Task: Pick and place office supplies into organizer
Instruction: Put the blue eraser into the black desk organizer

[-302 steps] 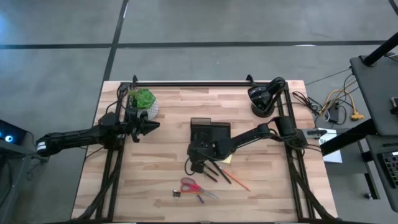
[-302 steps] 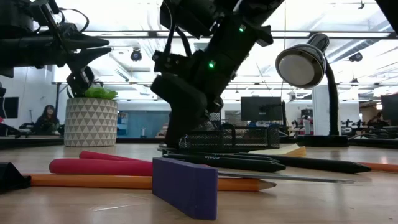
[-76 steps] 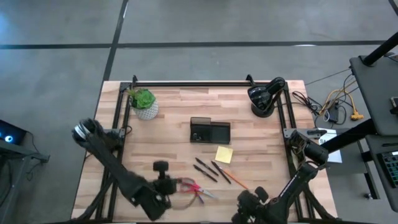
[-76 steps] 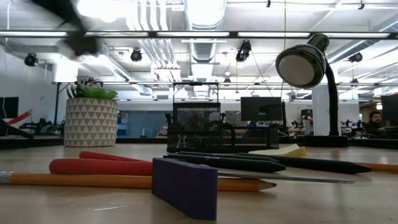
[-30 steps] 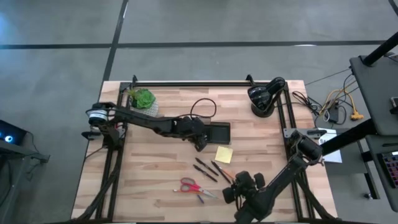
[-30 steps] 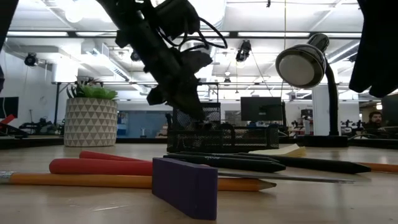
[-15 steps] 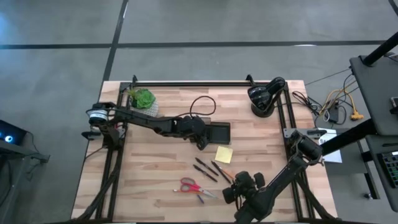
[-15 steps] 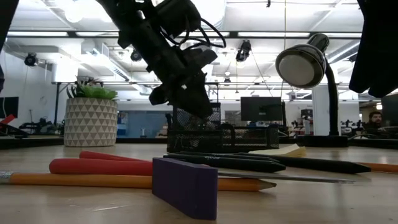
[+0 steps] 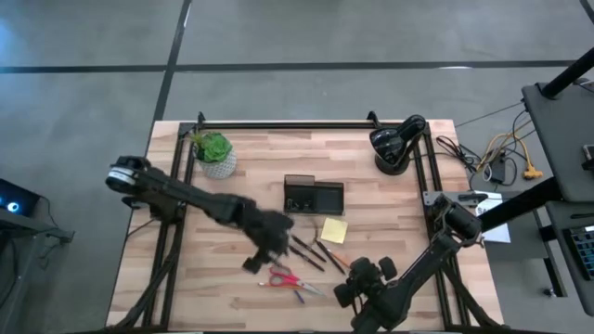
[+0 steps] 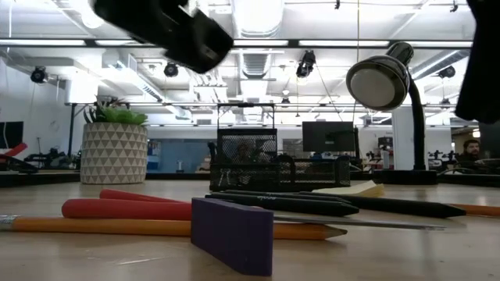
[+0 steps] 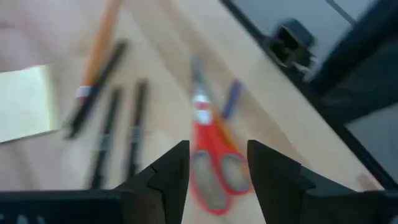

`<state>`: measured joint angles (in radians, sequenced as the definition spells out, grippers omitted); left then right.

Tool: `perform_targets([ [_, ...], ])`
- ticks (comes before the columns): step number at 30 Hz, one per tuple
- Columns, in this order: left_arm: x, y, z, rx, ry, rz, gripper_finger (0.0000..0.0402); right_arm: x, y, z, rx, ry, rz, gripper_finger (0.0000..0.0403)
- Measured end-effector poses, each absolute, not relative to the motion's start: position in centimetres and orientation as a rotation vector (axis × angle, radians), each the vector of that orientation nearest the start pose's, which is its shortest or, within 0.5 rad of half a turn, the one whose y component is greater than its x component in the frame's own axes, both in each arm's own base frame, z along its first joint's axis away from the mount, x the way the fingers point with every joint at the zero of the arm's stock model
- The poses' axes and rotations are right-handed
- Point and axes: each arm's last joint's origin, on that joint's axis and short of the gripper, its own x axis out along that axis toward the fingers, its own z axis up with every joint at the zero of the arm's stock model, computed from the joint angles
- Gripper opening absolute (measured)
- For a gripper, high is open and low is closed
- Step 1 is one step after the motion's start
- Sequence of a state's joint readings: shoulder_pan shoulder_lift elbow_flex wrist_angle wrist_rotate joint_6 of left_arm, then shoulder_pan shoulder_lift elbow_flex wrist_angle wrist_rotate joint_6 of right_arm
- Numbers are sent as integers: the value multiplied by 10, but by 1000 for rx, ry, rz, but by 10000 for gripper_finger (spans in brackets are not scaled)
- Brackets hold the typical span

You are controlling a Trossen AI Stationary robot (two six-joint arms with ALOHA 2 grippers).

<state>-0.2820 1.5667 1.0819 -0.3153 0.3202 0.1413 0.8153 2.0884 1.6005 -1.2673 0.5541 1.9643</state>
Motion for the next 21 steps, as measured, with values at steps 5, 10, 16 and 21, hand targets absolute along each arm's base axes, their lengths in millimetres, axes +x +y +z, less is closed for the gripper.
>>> perform_targets([
  [5,315,-136,222,168,759,-685,146,268,268,180,553,888,-964,132],
  [10,333,-155,207,176,678,-711,146,263,276,181,563,894,-933,132],
  [16,353,-173,187,182,694,-736,146,255,290,187,577,895,-881,132],
  [21,366,-183,167,228,736,-708,146,248,301,193,590,900,-840,132],
])
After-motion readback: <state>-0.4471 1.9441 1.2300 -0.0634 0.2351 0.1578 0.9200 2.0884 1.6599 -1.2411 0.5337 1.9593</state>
